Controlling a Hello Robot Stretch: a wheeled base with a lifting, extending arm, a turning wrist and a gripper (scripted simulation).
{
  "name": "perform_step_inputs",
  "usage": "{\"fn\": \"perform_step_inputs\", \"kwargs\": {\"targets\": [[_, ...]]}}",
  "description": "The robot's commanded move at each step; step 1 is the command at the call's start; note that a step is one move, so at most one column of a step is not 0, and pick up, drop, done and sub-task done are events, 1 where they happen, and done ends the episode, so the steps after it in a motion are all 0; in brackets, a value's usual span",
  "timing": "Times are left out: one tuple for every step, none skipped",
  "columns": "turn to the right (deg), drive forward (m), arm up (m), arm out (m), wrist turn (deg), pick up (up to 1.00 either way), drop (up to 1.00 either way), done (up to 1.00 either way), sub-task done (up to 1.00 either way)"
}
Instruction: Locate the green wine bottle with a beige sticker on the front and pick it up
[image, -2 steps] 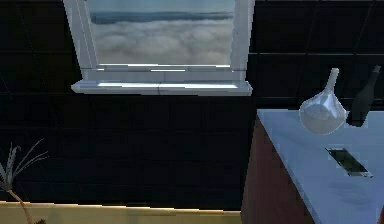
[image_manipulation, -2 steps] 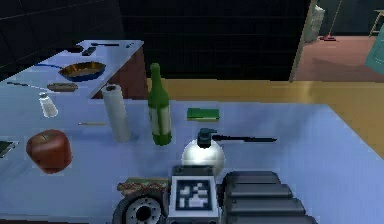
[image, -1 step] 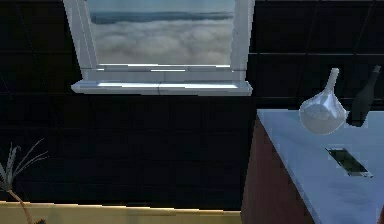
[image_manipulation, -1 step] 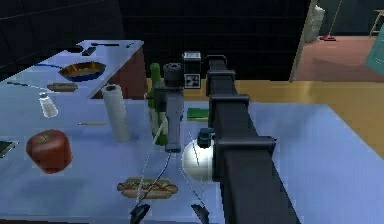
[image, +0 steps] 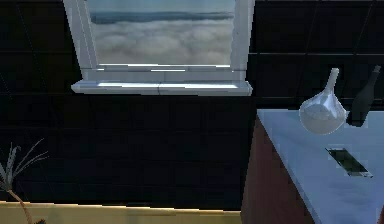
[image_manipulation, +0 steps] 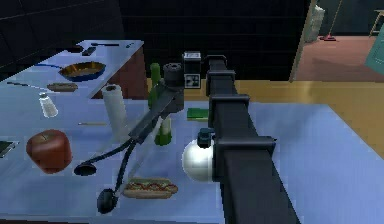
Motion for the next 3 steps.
{"fn": "perform_step_inputs", "kwargs": {"targets": [[0.0,0.0,0.0,0.0,45.0,0.0,0.0,0.0,0.0],[0.0,0.0,0.0,0.0,45.0,0.0,0.0,0.0,0.0],[0.0,0.0,0.0,0.0,21.0,0.0,0.0,0.0,0.0]]}}
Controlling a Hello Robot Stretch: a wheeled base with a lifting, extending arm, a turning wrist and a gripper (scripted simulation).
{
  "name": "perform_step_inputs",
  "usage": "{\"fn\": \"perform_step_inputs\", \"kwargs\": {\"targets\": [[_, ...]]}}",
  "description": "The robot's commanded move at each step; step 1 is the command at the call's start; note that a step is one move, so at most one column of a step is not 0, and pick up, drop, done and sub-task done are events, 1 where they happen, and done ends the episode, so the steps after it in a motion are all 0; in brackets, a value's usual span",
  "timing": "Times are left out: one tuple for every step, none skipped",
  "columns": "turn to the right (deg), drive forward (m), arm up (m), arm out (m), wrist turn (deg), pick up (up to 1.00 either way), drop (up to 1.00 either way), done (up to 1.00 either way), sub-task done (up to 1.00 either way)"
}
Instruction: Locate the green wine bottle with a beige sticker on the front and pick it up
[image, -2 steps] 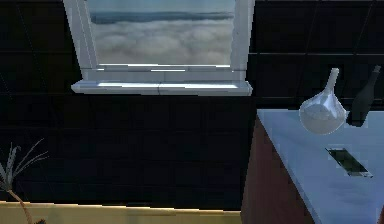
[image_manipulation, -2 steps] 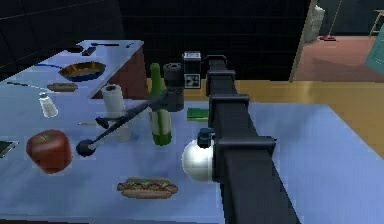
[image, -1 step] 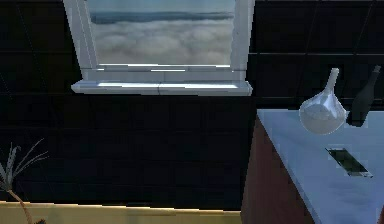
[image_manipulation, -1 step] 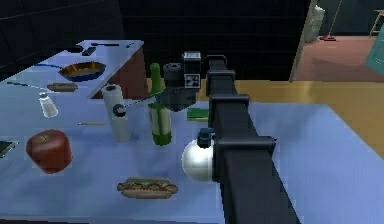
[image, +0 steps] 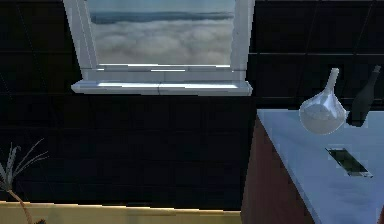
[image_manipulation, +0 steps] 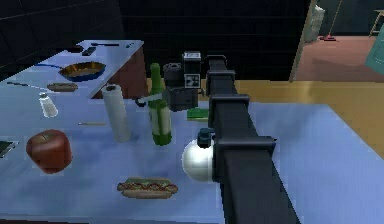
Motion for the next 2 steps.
{"fn": "perform_step_inputs", "kwargs": {"targets": [[0.0,0.0,0.0,0.0,0.0,1.0,0.0,0.0,0.0],[0.0,0.0,0.0,0.0,0.0,0.0,0.0,1.0,0.0]]}}
